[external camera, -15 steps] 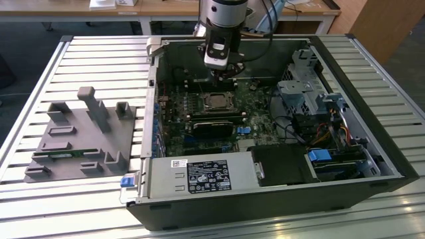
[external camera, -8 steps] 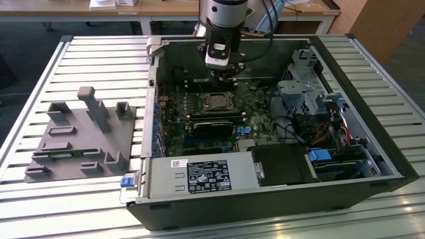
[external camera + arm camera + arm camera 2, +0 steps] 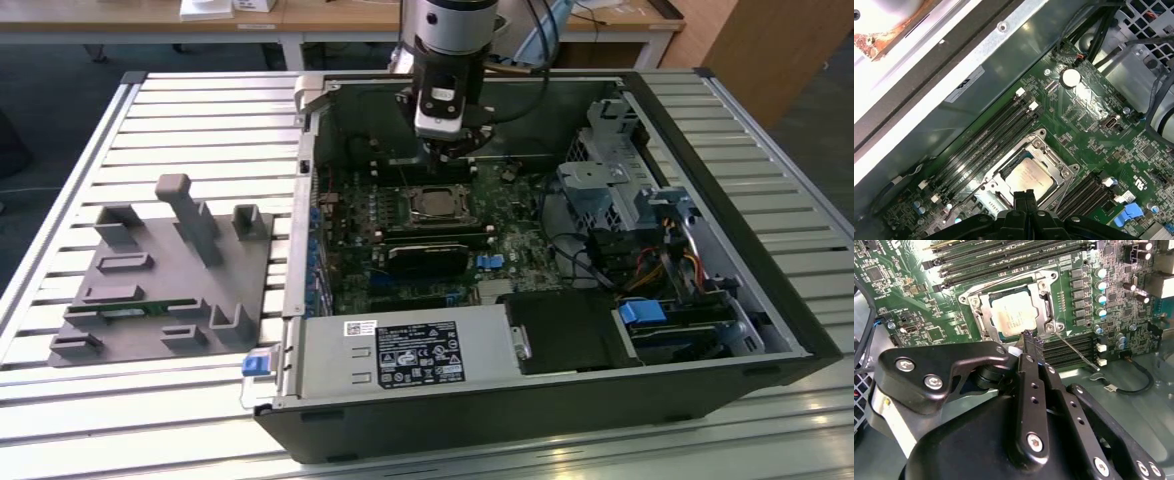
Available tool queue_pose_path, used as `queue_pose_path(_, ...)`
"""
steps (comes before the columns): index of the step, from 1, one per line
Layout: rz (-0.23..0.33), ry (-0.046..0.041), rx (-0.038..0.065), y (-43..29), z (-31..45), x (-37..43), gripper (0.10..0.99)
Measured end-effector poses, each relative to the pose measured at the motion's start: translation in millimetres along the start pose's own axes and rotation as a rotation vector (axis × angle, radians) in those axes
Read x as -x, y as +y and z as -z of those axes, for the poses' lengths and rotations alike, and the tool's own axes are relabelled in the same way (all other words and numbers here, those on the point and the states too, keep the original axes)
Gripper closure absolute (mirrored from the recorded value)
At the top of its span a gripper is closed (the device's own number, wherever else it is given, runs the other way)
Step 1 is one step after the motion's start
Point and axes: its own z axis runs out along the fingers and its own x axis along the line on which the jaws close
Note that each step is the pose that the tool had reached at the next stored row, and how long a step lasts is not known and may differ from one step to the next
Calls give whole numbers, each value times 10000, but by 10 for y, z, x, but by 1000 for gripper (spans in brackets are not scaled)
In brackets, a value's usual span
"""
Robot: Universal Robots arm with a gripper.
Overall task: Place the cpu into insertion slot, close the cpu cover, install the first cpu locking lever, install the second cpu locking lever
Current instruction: 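Install the first cpu locking lever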
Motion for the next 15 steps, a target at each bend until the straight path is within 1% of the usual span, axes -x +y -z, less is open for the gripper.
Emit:
queue_pose_path(10, 409, 8, -13, 0, 0, 0, 980)
queue_pose_path(15, 1122, 20, -35, 0, 0, 0, 980)
